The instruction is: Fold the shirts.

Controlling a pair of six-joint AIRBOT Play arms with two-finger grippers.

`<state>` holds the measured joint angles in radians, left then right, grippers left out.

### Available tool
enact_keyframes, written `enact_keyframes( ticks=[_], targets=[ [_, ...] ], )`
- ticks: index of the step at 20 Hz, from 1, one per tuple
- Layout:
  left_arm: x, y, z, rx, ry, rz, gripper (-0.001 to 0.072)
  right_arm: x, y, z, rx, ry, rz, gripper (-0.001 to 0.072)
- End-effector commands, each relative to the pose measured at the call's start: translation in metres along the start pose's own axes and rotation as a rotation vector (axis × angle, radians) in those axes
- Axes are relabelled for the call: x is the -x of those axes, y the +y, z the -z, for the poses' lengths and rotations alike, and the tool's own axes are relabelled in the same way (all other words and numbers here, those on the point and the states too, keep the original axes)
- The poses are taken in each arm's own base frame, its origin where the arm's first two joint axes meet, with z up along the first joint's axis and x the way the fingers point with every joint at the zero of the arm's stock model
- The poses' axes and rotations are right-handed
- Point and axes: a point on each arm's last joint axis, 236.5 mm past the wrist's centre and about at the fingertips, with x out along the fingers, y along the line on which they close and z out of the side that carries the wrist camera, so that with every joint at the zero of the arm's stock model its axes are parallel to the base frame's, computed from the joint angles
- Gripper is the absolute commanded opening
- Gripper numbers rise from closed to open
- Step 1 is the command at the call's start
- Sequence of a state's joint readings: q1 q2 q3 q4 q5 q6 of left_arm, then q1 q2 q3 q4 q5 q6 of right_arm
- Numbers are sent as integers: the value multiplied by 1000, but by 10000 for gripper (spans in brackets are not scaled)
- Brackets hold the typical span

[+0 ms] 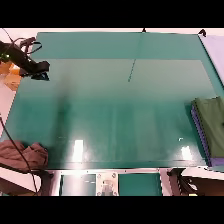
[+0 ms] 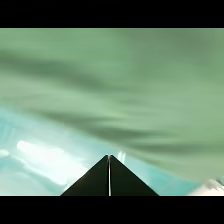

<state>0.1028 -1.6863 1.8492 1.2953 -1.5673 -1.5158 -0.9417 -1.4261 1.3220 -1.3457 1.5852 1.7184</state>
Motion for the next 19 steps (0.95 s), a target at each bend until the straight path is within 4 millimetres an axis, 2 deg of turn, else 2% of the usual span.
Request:
enact_keyframes(
  ticks=[1, 2, 4, 6, 8, 9, 12, 14, 19],
  targets=[
    [12, -26, 15, -52, 1, 20, 20, 21, 97, 11, 276, -157, -151, 14],
    [12, -38, 26, -72, 1, 25, 20, 21, 118, 28, 358, -197, -173, 14],
    [2, -59, 58, -106, 21, 36, 20, 6, 137, 76, 480, -219, -198, 14],
    [-12, -80, 99, -139, 47, 52, 20, -29, 129, 137, 591, -171, -192, 14],
    [-23, -90, 133, -162, 62, 59, 20, -62, 118, 184, 676, -128, -207, 14],
    [-26, -91, 143, -168, 73, 60, 21, -71, 118, 199, 705, -112, -221, 14],
    [-26, -89, 153, -168, 99, 56, 21, -86, 112, 240, 769, 8, -231, 15],
    [-26, -89, 156, -160, 112, 59, 21, -88, 110, 248, 789, 34, -223, 15],
    [-26, -90, 153, -159, 101, 60, 21, -88, 110, 248, 789, 34, -222, 15]
  ],
)
